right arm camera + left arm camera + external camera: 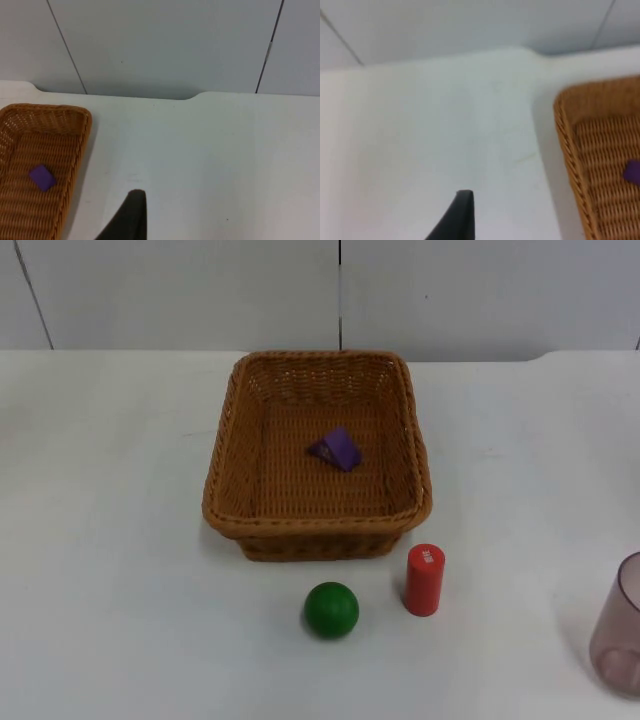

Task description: Pick up the basket with the left hand and place the triangular block into the basket with the right hand.

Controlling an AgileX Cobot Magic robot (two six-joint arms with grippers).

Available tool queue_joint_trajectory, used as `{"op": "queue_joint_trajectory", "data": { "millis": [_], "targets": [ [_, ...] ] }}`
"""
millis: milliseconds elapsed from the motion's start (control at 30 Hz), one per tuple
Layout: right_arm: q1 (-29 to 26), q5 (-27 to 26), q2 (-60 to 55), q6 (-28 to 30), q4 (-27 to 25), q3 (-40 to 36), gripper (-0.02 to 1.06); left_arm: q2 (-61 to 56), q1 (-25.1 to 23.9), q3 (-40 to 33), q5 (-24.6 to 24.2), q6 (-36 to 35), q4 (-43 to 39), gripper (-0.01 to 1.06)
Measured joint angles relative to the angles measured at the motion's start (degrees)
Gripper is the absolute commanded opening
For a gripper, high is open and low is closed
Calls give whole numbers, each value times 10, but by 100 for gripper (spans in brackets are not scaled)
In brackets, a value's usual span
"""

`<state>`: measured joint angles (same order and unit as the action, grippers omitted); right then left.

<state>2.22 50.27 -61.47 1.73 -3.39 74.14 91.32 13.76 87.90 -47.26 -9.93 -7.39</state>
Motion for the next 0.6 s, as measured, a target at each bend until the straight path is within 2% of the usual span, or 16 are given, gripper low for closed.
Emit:
{"op": "queue_joint_trajectory", "data": {
  "millis": [167, 267, 433, 600],
  "targets": [
    [0, 0, 0, 0, 0, 0, 105, -116, -7, -72, 14, -6, -16, 105],
    [0, 0, 0, 0, 0, 0, 105, -158, -9, -92, 13, -6, -16, 105],
    [0, 0, 0, 2, 0, 0, 105, -224, -10, -102, -11, -8, -24, 105],
    [0, 11, 0, 2, 10, 0, 105, -265, -10, -102, -9, -9, -47, 105]
  ]
}}
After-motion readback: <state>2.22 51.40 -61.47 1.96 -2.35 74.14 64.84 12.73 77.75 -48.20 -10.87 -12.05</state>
